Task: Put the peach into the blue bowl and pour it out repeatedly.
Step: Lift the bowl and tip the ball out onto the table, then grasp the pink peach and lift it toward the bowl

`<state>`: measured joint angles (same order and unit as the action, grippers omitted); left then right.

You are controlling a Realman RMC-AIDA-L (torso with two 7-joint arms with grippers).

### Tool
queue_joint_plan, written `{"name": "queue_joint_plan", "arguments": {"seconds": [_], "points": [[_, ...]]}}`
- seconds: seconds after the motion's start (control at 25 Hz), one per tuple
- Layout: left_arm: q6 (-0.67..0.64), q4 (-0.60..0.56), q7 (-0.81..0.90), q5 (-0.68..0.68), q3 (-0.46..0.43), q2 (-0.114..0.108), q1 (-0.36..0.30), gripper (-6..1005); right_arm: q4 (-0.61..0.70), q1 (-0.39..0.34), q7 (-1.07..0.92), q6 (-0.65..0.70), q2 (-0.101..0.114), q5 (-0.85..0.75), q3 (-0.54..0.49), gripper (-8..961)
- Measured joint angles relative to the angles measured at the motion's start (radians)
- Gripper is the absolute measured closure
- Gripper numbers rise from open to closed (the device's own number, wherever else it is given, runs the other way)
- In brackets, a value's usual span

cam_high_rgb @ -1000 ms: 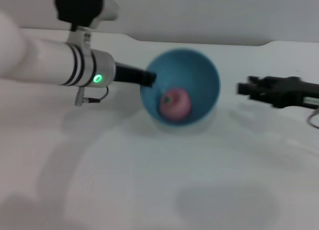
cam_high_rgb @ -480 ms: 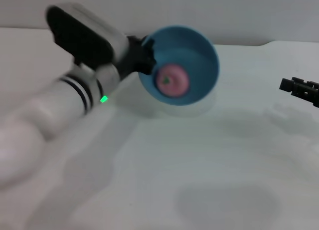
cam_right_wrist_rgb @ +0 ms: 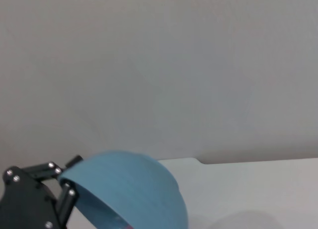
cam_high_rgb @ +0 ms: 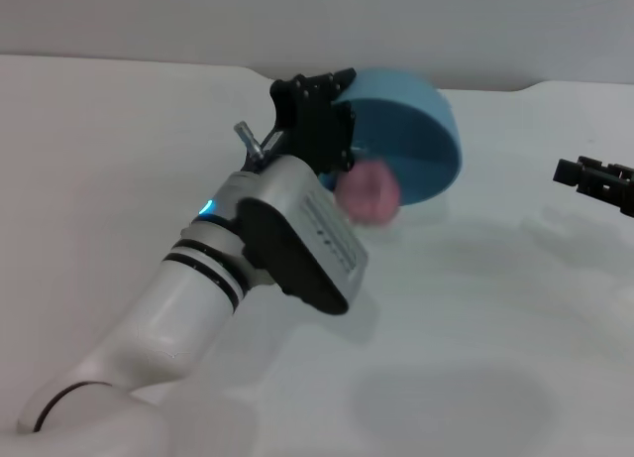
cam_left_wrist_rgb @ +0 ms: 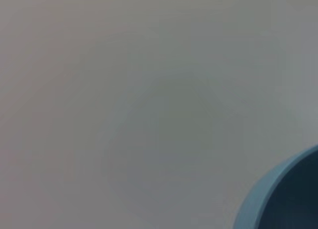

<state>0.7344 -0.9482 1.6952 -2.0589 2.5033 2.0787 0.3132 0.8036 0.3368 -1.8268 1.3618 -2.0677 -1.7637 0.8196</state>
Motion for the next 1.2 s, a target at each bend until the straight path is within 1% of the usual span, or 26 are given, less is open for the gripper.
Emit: {"name": "queue_joint_plan", "arguments": {"seconds": [0.08,0.16,0.24,0.44,0.48,0.56,0.68,0.76,0.8,0.84,0.88,0.96,1.0,1.04,1.12,1.2], "points": [[0.043,0.042,-0.037,0.024,0.033,0.000,0.025,1000,0.000,0.001,0.000,0.000,0.000,0.000,0.001,444],[0.116,0.094,-0.065,0.056,0.070,0.000,0.050,1000,0.000,0.001,0.000,-0.001,0.000,0.000,0.003,444],[0.129,0.105,-0.069,0.070,0.072,0.000,0.057,1000,0.000,0.000,0.000,-0.002,0.000,0.000,0.002,445],[0.114,0.109,-0.055,0.165,0.046,0.000,0.077,999,0.000,0.000,0.001,0.000,-0.001,0.000,0.006,445],[0.102,0.105,-0.047,0.192,0.036,0.000,0.081,999,-0.001,0.001,0.001,0.000,-0.001,0.000,0.009,445],[0.046,0.077,-0.023,0.272,-0.013,-0.002,0.091,999,-0.006,0.007,0.001,0.000,-0.001,0.000,0.014,445],[-0.161,0.001,-0.014,0.413,-0.164,-0.010,0.091,999,-0.016,0.017,0.001,0.001,-0.001,0.000,0.026,445],[-0.392,-0.041,-0.019,0.494,-0.320,-0.014,0.083,999,-0.018,0.025,0.001,0.001,-0.002,0.000,0.050,445],[-0.464,-0.047,-0.018,0.511,-0.372,-0.015,0.082,999,-0.018,0.027,0.001,0.000,-0.002,0.000,0.059,445],[-0.586,-0.052,-0.014,0.539,-0.449,-0.016,0.079,999,-0.019,0.032,0.002,-0.001,-0.002,0.000,0.077,445],[-0.729,-0.048,-0.002,0.563,-0.547,-0.017,0.080,999,-0.020,0.036,0.002,-0.004,-0.003,0.001,0.091,445],[-0.955,-0.012,0.049,0.580,-0.703,-0.021,0.097,999,-0.026,0.049,0.004,-0.008,-0.004,0.001,0.120,445],[-1.147,0.050,0.125,0.579,-0.847,-0.026,0.129,999,-0.034,0.065,0.005,-0.016,-0.005,0.001,0.150,445],[-1.147,0.050,0.125,0.579,-0.847,-0.026,0.129,999,-0.034,0.065,0.005,-0.016,-0.005,0.001,0.150,445],[-1.303,0.129,0.201,0.575,-0.986,-0.034,0.166,999,-0.044,0.086,0.026,-0.037,-0.005,0.001,0.189,445],[-1.399,0.189,0.260,0.574,-1.078,-0.048,0.190,999,-0.051,0.107,0.064,-0.055,-0.005,0.001,0.236,445]]}}
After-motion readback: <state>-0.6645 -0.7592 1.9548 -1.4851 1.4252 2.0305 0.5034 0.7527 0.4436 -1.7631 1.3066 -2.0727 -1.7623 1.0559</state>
